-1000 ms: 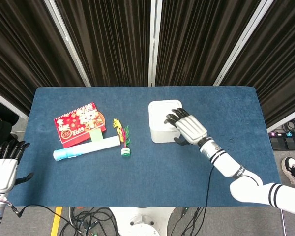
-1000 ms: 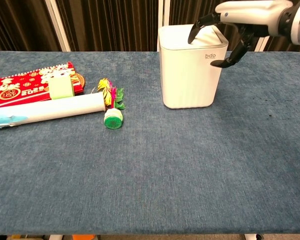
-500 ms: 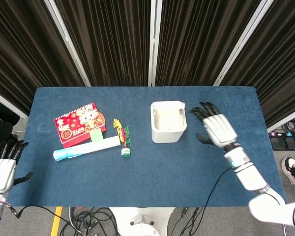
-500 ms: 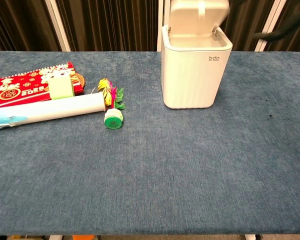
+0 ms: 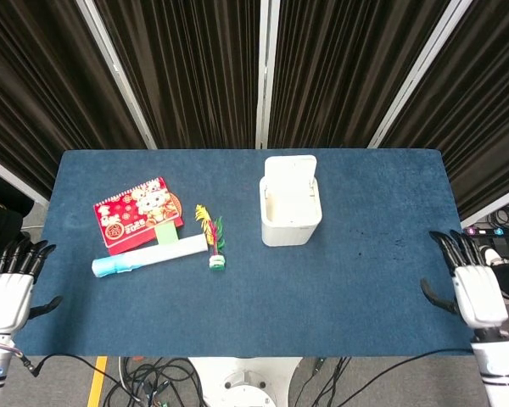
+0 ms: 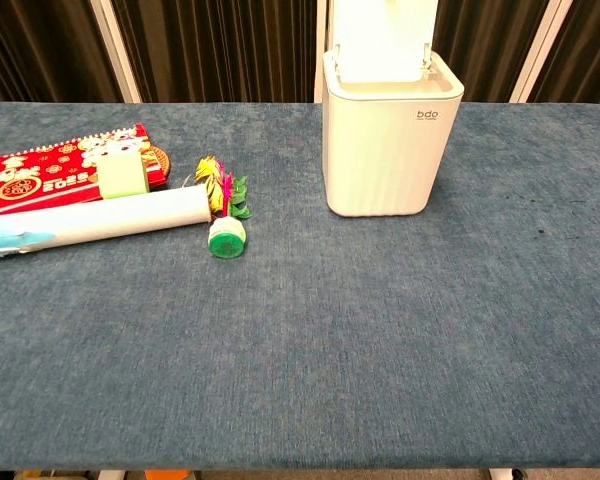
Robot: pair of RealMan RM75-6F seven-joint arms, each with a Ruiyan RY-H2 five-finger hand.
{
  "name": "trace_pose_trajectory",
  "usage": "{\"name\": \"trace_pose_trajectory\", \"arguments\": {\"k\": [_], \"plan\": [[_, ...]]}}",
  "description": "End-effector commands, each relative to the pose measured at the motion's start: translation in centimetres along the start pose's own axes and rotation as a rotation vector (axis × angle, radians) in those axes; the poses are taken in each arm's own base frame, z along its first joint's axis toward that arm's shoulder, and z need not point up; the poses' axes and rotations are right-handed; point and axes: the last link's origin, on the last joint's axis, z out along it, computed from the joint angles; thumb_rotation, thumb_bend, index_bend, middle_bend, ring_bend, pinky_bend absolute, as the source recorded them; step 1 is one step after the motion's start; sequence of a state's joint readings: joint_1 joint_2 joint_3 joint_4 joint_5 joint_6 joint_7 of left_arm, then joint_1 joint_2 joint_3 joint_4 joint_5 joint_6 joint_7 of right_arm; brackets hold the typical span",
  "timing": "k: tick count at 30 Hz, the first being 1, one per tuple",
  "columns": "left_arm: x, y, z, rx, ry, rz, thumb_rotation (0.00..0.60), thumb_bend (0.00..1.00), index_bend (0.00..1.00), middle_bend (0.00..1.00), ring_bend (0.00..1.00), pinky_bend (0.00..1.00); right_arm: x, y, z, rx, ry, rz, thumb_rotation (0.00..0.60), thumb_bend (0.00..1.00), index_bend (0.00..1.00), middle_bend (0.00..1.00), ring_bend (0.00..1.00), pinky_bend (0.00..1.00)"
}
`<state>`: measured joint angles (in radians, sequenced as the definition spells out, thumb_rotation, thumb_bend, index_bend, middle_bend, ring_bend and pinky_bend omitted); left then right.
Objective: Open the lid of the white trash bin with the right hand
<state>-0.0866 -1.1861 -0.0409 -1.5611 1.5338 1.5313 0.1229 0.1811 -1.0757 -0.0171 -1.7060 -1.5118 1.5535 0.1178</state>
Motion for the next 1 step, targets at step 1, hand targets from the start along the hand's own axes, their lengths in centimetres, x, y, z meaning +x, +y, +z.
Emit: {"name": "trace_pose_trajectory", "arguments": {"k": [1], "plan": [[-0.03,0.13,-0.06,-0.003,-0.001,-0.002,0.6,0.0,0.15,0.11,0.02,0.02,-0.22,0.33,-1.19,-0.003,0.002,0.01,0.6,0.25,0.08,0.11,0.0,0.0]]}}
